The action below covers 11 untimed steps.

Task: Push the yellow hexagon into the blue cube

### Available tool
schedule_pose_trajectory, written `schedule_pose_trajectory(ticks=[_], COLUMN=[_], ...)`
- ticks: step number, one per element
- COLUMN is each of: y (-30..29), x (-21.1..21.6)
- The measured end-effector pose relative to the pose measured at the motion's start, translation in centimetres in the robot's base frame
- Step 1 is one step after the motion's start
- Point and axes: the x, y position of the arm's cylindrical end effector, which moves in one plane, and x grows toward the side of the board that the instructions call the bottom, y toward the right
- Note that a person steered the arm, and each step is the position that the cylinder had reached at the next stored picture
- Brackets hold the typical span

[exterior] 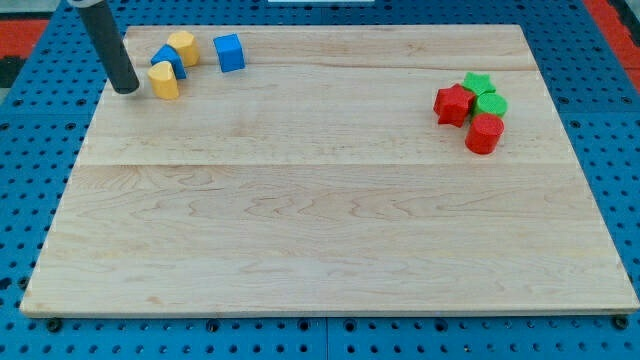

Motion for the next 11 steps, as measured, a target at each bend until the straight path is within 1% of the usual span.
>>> schedule_pose_trajectory(ticks=[1, 4, 5, 6, 7, 8, 9, 10, 11], y=[0.0, 0.0, 0.0, 1.5, 5.5, 7.8, 8.7, 12.1, 14.6], x=[-2.3, -3.9, -5.7, -7.0, -7.3, -7.9, -9.3, -8.2, -1.4])
